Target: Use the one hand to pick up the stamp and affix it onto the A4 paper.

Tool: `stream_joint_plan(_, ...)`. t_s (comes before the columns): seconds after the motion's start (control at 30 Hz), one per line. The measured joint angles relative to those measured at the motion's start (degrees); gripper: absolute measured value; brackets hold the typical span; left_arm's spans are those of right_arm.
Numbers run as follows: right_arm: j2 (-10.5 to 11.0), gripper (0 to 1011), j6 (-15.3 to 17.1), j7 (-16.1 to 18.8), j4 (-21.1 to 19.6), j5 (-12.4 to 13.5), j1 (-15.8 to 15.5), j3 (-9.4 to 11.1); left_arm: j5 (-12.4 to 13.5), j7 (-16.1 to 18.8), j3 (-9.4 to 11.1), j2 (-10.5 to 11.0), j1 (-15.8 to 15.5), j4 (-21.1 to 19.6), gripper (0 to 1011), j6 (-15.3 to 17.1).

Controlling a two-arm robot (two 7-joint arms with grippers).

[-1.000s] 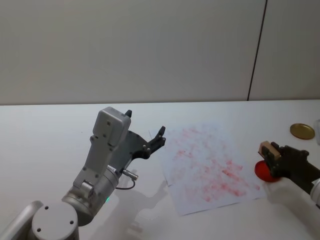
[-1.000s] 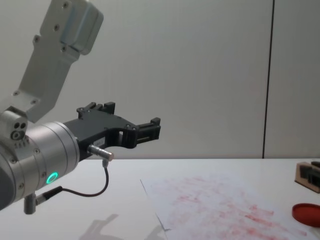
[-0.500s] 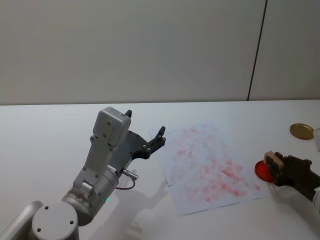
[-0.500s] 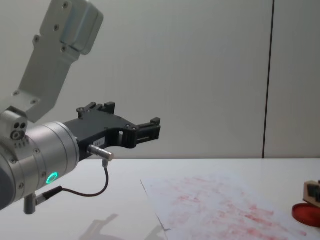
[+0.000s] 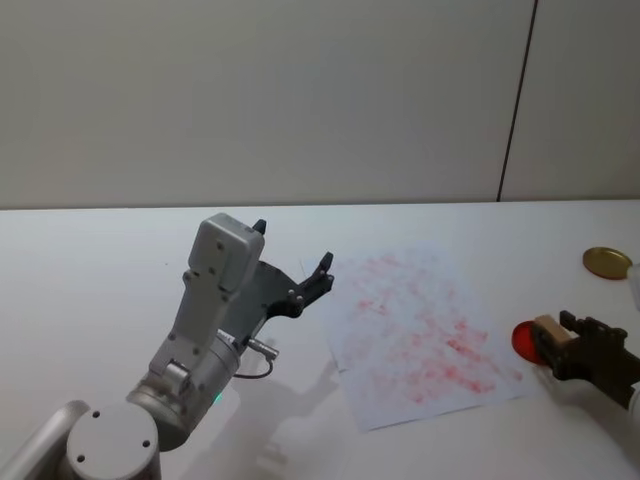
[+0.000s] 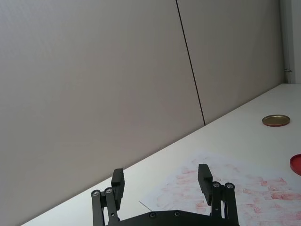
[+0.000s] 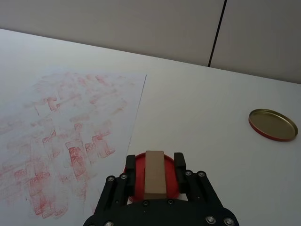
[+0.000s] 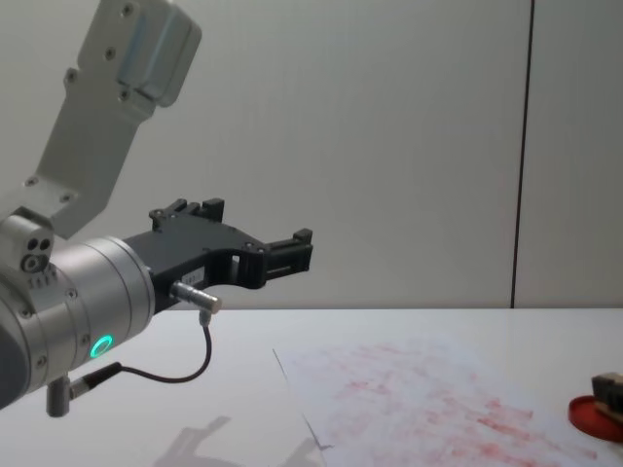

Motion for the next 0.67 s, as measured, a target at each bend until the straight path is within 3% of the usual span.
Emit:
stream_joint_plan(0.4,0.09,843,-1.17,-0.93,-1.35,0.72,-0.21,0.31,0.00,0.00,0.00,0.00,0.00,0.00,993,0.00)
stream_joint_plan(0.57,0.24,973,-2.16,-1.48,-2.87,1.06,-0.60,0.53,0.00,0.00,0.00,0.00,0.00,0.00,993,0.00)
stream_joint_plan(0.67,0.31,1001,-2.51,-1.72,-3.55,1.21,-0.77,0.60,0.00,0.00,0.00,0.00,0.00,0.00,993,0.00)
